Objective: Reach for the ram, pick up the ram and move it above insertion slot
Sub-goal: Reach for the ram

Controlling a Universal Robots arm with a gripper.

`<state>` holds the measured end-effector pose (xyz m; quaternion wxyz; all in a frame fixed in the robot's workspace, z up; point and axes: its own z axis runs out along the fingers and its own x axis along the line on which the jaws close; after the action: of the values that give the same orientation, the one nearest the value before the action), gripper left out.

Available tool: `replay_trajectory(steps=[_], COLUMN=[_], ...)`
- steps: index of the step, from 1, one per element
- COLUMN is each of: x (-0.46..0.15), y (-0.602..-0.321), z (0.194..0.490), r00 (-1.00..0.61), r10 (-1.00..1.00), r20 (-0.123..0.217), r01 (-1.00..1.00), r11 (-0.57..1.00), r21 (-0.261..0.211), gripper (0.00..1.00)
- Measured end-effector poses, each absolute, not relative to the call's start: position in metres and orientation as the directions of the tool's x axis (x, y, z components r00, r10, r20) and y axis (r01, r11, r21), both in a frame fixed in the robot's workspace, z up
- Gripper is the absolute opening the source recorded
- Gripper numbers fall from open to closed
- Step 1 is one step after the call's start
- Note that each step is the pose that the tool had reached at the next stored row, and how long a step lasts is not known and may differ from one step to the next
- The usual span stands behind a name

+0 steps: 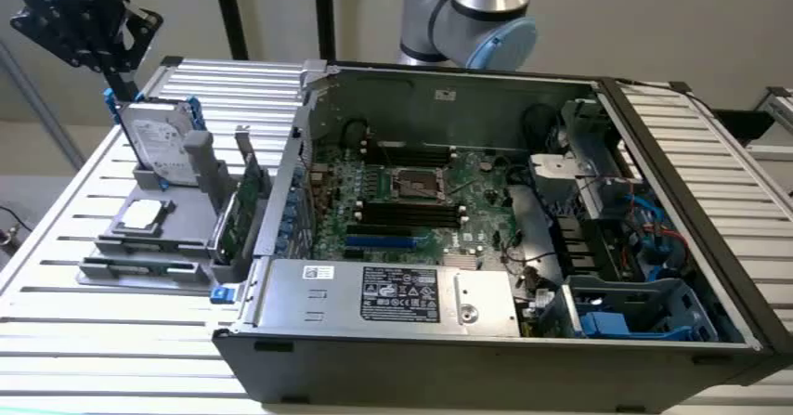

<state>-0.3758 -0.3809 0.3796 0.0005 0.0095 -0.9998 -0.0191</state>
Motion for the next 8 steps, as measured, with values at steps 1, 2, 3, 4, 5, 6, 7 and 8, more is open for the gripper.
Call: replay_trajectory(steps=[1,2,3,4,5,6,7,8], x=[-0.3758,-0.3758,-0.3758,-0.3758,-0.3758,-0.3758,-0.3758,-0.3758], y=[-0.3809,-0.3809,-0.3809,-0.3809,-0.3809,-0.3809,-0.3809,-0.3809], z=[0.3797,0.3797,0.3797,0.3797,0.3797,0.3797,0.3798,0.3798], r00=[-1.0,-1.0,-1.0,-1.0,-1.0,-1.0,-1.0,-1.0], r10=[-0.019,-0.019,-0.019,-0.019,-0.019,-0.019,-0.019,-0.019], r20=[0.001,0.001,0.001,0.0,0.0,0.0,0.001,0.0], r01=[-0.019,-0.019,-0.019,-0.019,-0.019,-0.019,-0.019,-0.019], r11=[0.999,0.999,0.999,0.999,0.999,0.999,0.999,0.999], r21=[0.038,0.038,0.038,0.038,0.038,0.038,0.038,0.038], gripper=[0.1,0.1,0.1,0.1,0.1,0.1,0.1,0.1])
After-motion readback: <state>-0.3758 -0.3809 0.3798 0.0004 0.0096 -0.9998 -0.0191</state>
